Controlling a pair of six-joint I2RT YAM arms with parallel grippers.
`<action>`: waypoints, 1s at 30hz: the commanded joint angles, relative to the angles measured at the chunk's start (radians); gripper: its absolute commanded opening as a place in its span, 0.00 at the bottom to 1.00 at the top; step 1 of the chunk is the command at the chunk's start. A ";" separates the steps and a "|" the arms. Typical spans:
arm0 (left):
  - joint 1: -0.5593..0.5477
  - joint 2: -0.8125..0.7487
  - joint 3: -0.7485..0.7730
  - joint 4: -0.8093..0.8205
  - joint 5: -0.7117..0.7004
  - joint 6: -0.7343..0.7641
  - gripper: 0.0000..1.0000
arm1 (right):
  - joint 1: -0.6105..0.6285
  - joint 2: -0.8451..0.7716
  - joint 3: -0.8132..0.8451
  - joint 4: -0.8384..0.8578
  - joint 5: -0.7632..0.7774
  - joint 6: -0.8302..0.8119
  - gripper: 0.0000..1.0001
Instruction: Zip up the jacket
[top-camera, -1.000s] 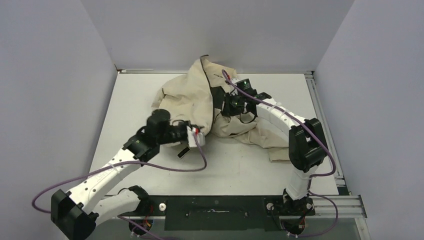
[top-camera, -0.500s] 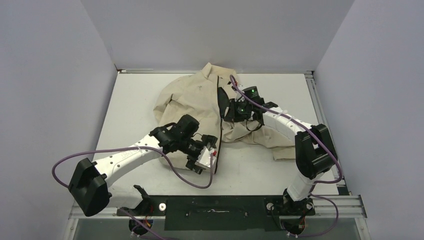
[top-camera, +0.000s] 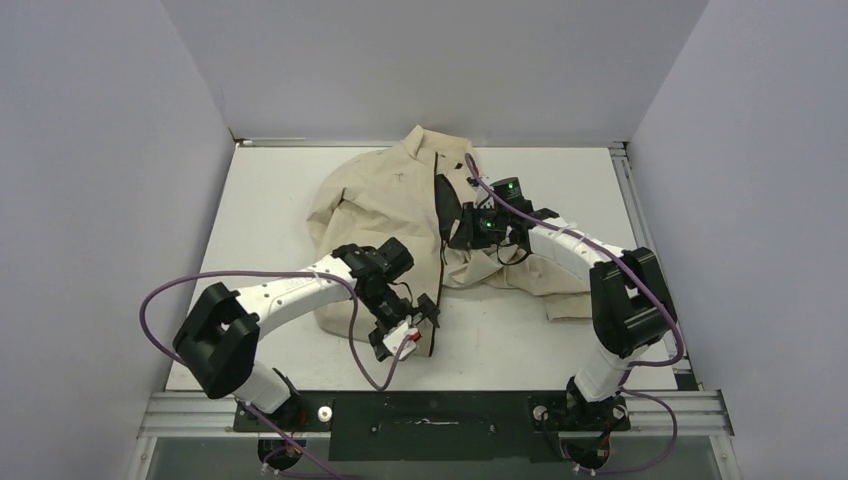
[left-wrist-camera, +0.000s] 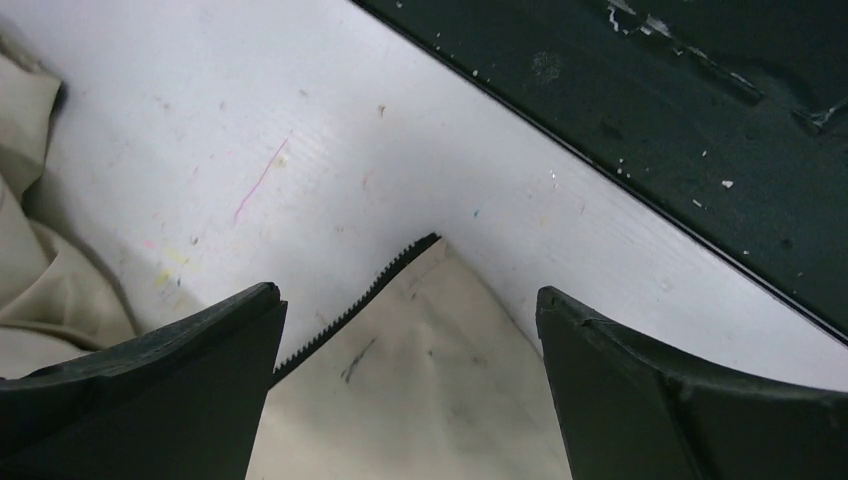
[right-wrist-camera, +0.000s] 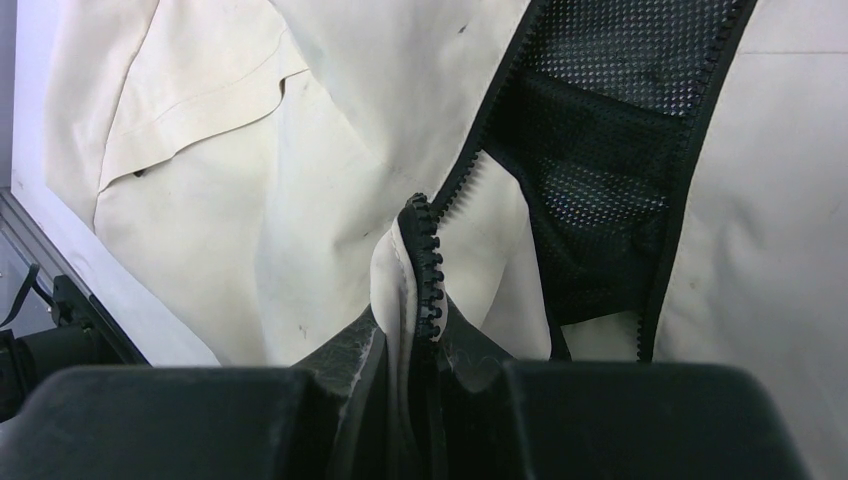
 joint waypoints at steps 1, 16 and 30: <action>-0.028 0.048 -0.020 0.115 0.056 0.009 0.96 | -0.002 -0.049 0.005 0.044 -0.030 0.002 0.05; -0.028 0.167 -0.081 0.381 -0.087 -0.213 0.87 | -0.005 -0.045 -0.003 0.049 -0.066 0.005 0.05; -0.063 0.198 -0.146 0.453 -0.241 -0.333 0.65 | -0.028 -0.076 -0.041 0.060 -0.094 0.016 0.05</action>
